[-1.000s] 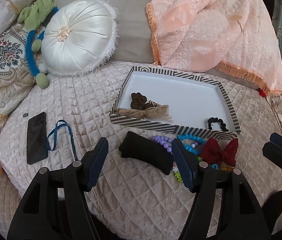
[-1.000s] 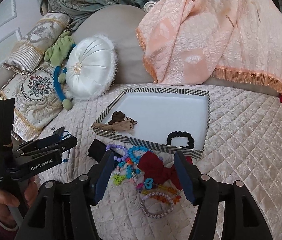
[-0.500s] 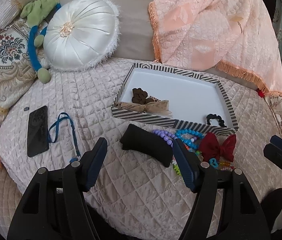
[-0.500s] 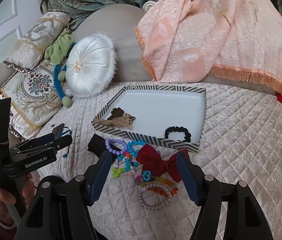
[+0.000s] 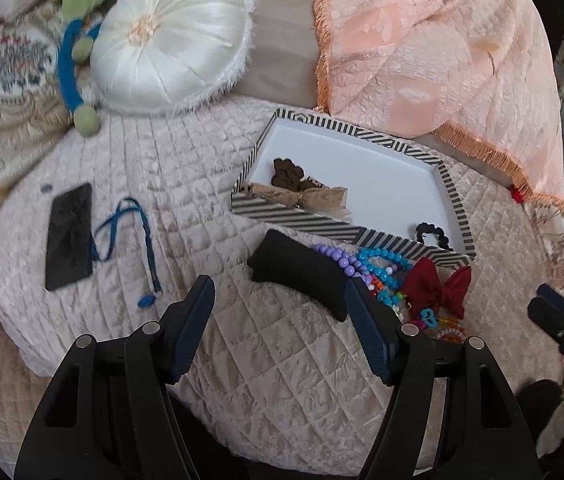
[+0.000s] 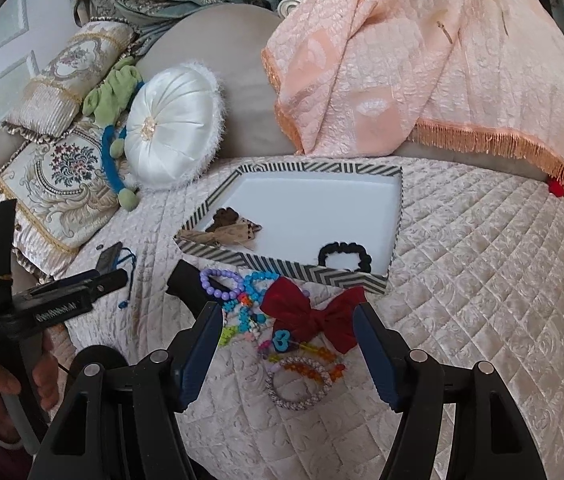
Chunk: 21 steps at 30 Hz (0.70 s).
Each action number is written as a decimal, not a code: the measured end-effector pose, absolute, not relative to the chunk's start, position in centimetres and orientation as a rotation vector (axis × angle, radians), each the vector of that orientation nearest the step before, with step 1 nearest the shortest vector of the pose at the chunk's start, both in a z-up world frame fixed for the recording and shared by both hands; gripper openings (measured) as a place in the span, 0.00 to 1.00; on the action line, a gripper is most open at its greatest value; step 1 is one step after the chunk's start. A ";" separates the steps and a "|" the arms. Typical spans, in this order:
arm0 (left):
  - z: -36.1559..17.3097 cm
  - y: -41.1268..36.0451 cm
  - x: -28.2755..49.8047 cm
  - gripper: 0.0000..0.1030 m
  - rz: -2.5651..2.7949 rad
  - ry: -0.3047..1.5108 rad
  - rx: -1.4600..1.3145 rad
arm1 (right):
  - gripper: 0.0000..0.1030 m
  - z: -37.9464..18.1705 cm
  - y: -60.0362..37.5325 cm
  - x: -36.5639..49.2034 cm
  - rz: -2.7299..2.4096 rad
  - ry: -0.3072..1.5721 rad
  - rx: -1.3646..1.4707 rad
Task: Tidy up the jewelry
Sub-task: 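Pull both tools back from the tray toward the jewelry pile, then grasp the black velvet item with left tool while right tool grasps purple bead bracelet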
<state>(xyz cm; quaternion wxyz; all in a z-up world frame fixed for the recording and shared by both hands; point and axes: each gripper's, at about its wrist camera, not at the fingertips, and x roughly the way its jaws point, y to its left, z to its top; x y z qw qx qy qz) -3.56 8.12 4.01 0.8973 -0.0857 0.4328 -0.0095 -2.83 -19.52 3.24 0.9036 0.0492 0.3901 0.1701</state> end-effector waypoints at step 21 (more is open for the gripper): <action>-1.4 11.7 1.9 0.67 0.011 1.055 -0.510 | 0.48 -1.7 -11.8 2.8 0.621 0.913 0.043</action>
